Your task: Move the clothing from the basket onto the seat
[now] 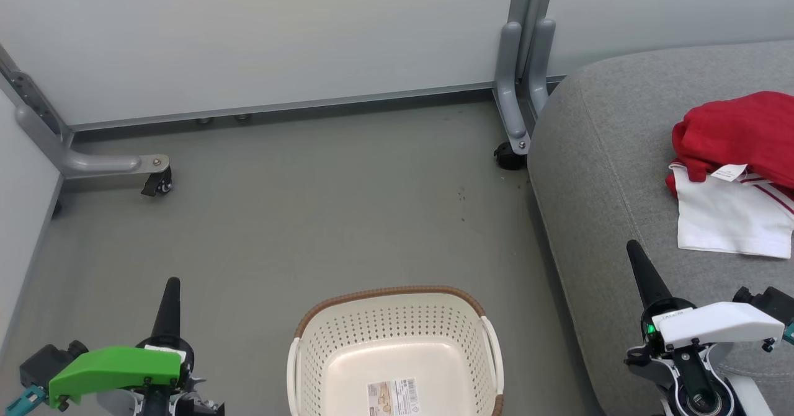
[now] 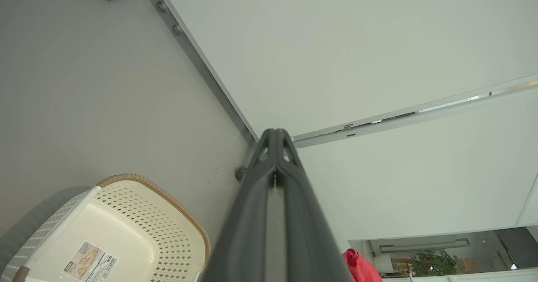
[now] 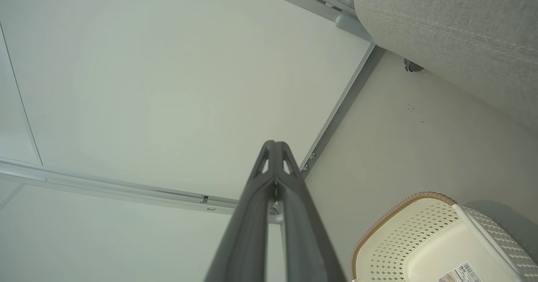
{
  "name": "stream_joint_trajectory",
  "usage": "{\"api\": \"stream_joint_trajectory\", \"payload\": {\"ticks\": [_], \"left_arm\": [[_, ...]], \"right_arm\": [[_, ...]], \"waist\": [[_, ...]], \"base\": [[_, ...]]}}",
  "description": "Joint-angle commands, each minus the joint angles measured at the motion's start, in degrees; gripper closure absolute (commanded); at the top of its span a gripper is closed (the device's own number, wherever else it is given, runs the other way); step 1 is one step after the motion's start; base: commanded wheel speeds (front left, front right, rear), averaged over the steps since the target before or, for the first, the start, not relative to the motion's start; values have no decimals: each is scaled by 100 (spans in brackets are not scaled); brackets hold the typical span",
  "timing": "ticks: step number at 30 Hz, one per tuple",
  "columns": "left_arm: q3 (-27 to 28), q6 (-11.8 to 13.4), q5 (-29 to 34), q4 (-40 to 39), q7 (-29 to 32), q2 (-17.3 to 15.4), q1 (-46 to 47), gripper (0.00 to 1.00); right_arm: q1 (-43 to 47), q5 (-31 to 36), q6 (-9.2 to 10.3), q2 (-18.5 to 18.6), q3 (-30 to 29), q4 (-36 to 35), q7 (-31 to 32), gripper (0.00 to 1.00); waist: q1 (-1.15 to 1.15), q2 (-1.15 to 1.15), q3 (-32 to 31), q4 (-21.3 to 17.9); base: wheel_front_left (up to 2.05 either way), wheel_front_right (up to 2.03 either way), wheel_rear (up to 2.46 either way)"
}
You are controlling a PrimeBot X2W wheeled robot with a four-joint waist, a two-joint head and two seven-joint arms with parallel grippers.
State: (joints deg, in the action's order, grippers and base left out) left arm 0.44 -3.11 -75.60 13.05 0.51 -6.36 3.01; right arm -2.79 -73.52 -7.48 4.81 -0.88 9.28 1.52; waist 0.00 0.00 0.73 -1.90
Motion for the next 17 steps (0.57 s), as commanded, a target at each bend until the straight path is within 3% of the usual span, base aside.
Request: {"api": "stream_joint_trajectory", "payload": {"ticks": [1,17], "left_arm": [[73,-64,-134,-26,35,1,143,100],[268,-221,-784,28,244,117,229,100]], "right_arm": [[-134,-150,-3,40,-27,7,37,100],[-225,-940,-3,25,-142,193,139,100]], "waist": [[0,0,-2,6],[0,0,-21,71]], "base": [[0,0,0],[0,0,0]]}}
